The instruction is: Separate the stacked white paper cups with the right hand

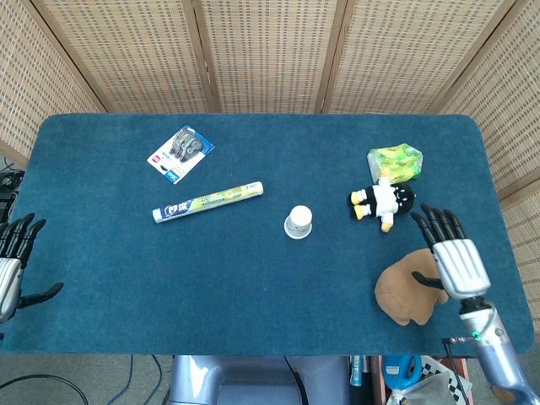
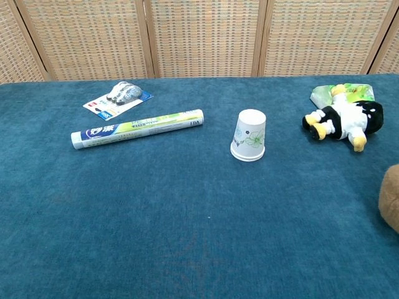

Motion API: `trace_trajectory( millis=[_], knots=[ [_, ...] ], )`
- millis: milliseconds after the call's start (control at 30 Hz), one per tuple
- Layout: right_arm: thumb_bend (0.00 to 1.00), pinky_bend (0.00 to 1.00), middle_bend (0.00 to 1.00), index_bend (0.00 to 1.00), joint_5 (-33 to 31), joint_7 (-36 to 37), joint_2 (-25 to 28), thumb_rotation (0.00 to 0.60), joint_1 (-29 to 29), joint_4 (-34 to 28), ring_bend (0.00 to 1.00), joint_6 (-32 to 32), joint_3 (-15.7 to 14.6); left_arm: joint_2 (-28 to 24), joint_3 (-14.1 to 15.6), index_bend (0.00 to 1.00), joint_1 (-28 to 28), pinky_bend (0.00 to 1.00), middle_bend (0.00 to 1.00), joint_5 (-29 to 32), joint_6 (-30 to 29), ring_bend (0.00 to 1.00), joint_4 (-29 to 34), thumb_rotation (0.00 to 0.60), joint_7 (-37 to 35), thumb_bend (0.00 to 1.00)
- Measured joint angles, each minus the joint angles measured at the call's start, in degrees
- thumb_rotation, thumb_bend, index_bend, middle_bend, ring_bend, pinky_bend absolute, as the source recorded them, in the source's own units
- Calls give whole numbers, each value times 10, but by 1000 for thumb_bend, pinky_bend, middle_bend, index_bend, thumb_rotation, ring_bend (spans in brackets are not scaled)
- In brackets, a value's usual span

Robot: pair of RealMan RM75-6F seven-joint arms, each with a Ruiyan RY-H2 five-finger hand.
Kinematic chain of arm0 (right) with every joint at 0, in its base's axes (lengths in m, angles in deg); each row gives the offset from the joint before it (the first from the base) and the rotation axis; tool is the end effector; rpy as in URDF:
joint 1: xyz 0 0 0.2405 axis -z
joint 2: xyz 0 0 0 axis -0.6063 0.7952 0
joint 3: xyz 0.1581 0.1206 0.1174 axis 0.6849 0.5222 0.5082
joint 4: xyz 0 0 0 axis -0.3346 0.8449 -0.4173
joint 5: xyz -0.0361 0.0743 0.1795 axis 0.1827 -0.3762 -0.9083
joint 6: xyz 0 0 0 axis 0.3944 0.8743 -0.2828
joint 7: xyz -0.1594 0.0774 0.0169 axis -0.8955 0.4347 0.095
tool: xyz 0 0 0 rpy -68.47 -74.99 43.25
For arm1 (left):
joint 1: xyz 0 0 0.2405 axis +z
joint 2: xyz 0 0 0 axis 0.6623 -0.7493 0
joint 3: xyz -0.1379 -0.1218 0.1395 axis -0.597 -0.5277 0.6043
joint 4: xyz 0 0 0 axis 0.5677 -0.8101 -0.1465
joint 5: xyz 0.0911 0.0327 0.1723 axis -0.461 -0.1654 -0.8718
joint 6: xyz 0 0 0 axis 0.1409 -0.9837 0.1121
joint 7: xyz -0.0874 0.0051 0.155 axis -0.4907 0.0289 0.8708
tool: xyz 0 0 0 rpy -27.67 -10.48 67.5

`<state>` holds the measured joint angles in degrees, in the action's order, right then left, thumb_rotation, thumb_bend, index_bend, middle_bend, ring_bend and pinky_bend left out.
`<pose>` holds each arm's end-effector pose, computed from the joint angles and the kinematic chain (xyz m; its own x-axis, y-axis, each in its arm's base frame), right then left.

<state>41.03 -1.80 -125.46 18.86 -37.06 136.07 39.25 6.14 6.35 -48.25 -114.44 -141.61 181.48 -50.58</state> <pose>-0.2146 -0.2933 0.1277 0.4009 -0.0406 0.9152 -0.8952 -0.2296 0.3819 -0.2584 0.2237 0.1751 0.4084 -0.0120 0.9127 0.9126 -0.0166 -0.4086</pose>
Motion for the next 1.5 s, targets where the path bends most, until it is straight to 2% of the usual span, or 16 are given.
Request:
trace_trajectory(
  millis=[67, 200, 267, 333, 533, 867, 1033, 1500],
  knots=[
    [16, 0, 0, 243, -21, 12, -5, 600, -33, -8, 0, -44, 16, 4, -3, 0, -3, 0, 0, 6, 2, 0, -1, 600, 7, 114],
    [136, 0, 0, 417, -82, 22, -35, 600, -94, -12, 0, -115, 50, 9, -8, 0, -7, 0, 0, 20, 9, 0, -3, 600, 17, 114],
    [179, 0, 0, 439, -124, 18, -60, 600, -123, -3, 0, -139, 67, 11, -10, 0, -9, 0, 0, 27, 14, 0, -4, 600, 19, 114],
    [216, 0, 0, 440, -164, 11, -81, 600, -148, 8, 0, -157, 80, 11, -11, 0, -11, 0, 0, 33, 18, 0, -5, 600, 19, 114],
    [238, 0, 0, 440, -293, -45, -155, 600, -229, 55, 0, -195, 111, 9, -15, 0, -17, 0, 0, 46, 32, 0, -8, 600, 9, 114],
    [260, 0, 0, 433, -427, -95, -226, 600, -297, 104, 0, -209, 125, 7, -16, 0, -21, 0, 0, 52, 40, 0, -11, 600, 3, 114],
    [261, 0, 0, 309, -462, -109, -244, 600, -317, 118, 0, -206, 123, 5, -17, 0, -23, 0, 0, 55, 42, 0, -11, 600, 1, 114],
    [272, 0, 0, 316, -500, -126, -258, 600, -335, 133, 0, -196, 111, 3, -15, 0, -24, 0, 0, 54, 43, 0, -11, 600, -6, 113]
  ],
)
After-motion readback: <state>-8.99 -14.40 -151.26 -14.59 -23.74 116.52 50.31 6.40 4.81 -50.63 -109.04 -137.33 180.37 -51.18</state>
